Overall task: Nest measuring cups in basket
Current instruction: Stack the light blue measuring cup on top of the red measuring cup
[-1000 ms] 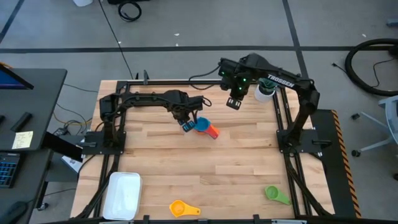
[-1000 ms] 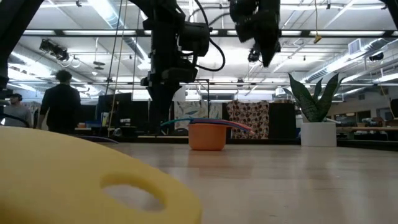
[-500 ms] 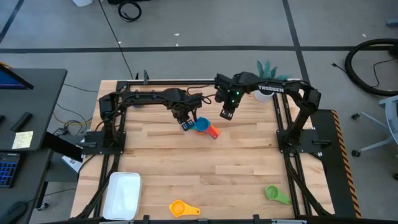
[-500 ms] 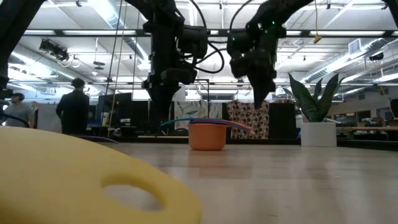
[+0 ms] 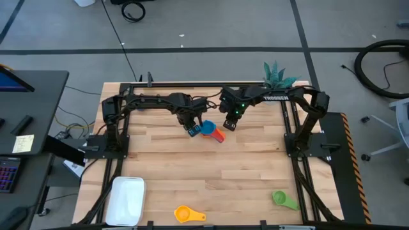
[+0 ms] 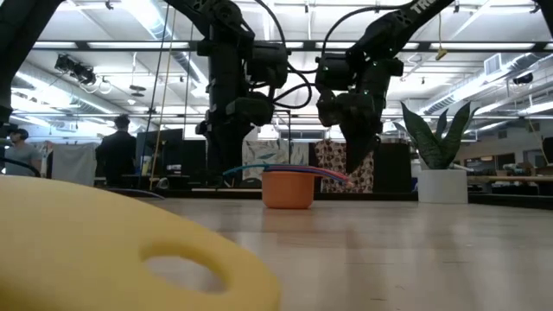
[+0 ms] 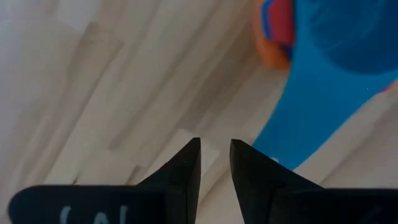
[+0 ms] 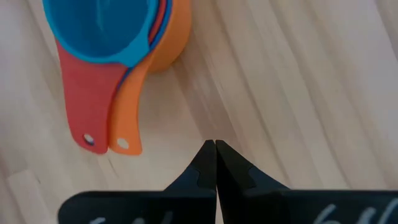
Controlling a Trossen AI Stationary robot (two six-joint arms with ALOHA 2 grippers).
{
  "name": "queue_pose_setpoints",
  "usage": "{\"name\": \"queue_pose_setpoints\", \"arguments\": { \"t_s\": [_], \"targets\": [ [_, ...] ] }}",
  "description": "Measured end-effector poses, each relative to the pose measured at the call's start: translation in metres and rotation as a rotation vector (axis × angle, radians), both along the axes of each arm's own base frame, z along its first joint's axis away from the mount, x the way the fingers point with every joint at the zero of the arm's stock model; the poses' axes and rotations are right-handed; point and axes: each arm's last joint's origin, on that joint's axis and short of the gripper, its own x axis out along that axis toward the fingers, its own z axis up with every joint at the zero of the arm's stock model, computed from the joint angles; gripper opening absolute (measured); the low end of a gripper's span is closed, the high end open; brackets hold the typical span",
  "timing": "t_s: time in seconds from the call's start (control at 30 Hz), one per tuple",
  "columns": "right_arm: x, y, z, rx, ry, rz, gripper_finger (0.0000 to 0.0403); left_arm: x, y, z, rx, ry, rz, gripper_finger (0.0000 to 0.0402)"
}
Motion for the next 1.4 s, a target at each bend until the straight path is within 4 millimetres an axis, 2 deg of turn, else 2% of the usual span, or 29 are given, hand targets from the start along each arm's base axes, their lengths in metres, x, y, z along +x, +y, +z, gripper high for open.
{"name": "queue_pose_setpoints", "arguments": {
  "t_s": [0.27,0.5,0.77,0.97,1.13,1.4],
  "targets": [
    [0.006,0.004,-0.001,-0.017,-0.048,0.011,0.0,0.013,-0.007,0.002,-0.058,-0.137,-0.003,0.0091],
    [0.007,0.006,-0.002,-0.03,-0.046,0.03,0.0,0.016,-0.02,0.002,-0.089,-0.136,-0.026,0.0091],
    [0.019,0.005,-0.031,-0.023,-0.01,0.058,0.0,0.011,-0.028,0.001,-0.107,-0.072,-0.03,0.0091],
    [0.025,0.016,-0.048,0.035,0.039,0.093,0.0,0.011,-0.037,0.001,-0.117,-0.058,-0.03,0.0091],
    [0.031,0.032,-0.046,0.077,0.014,0.131,0.0001,0.016,-0.049,0.001,-0.143,-0.085,-0.046,0.0091],
    [0.045,0.056,-0.043,0.143,-0.076,0.138,0.0001,0.031,-0.065,0.005,-0.142,-0.225,-0.05,0.0091]
  ]
}}
